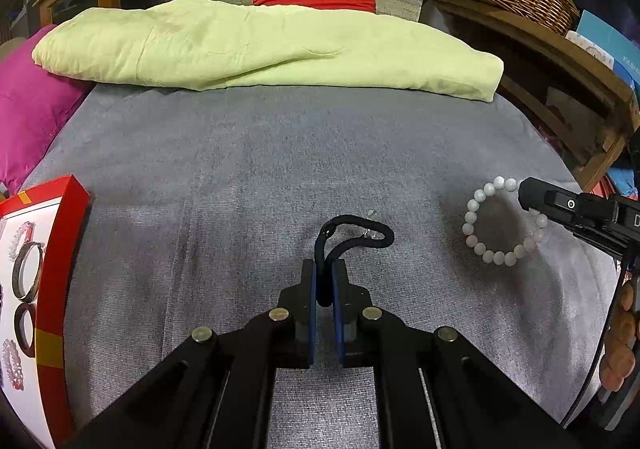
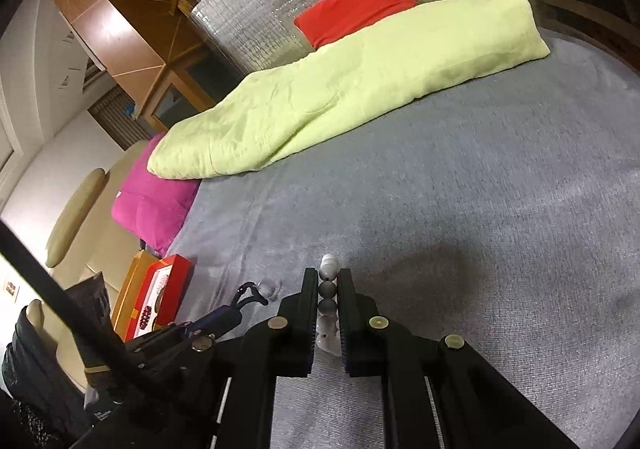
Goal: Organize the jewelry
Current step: 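Carry the hair tie with the left tool while the right tool carries the white bracelet toward the tray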
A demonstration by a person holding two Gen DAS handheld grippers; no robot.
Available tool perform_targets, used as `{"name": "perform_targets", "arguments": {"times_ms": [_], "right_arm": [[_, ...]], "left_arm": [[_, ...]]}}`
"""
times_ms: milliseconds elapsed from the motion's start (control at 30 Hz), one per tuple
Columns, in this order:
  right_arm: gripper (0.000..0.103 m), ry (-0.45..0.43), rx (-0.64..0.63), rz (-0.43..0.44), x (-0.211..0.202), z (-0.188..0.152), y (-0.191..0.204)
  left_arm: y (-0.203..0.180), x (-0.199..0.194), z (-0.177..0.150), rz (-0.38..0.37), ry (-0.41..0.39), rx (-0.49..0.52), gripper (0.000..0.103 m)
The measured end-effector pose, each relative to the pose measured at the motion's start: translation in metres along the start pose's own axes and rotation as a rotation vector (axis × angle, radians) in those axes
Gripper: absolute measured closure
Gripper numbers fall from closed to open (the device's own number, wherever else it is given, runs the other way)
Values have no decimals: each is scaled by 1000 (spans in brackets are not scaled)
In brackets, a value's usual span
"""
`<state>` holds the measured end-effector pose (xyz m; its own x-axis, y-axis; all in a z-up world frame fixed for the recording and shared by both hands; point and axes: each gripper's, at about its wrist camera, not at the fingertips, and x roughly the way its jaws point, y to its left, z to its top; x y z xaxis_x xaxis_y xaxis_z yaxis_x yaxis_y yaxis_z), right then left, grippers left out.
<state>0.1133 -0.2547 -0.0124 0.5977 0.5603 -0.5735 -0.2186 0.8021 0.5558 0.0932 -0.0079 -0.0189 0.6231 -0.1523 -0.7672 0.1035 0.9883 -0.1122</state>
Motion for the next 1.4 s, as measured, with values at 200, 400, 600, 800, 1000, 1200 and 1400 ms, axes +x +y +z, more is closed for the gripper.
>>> {"name": "perform_targets", "arguments": {"times_ms": [200,400,600,800,1000,1200,1400], "right_arm": [[93,-6,3,3,-1,0,0],[93,-16,-2,21,-4,1,1],[93,-17,-6,29,-5,2,2],[93,-25,-6,51,-7,3,5],[93,-32,-23,71,-14,1,10],[93,-34,-32,77,-21,-4,13],[93,-24,-42,57,-18,-8,15]], "left_arm": [[0,-2,0,11,-10,2,96],[1,-2,0,16,-14,0,96],[0,-2,-1,18,-18,7,96],[2,-9,-12,64,-9,12,96],[-5,-47,-38,101,-2,-5,96],[-15,-90,-54,100,-11,-44,96],[-14,-129,-63,102,-56,-79,96]]}}
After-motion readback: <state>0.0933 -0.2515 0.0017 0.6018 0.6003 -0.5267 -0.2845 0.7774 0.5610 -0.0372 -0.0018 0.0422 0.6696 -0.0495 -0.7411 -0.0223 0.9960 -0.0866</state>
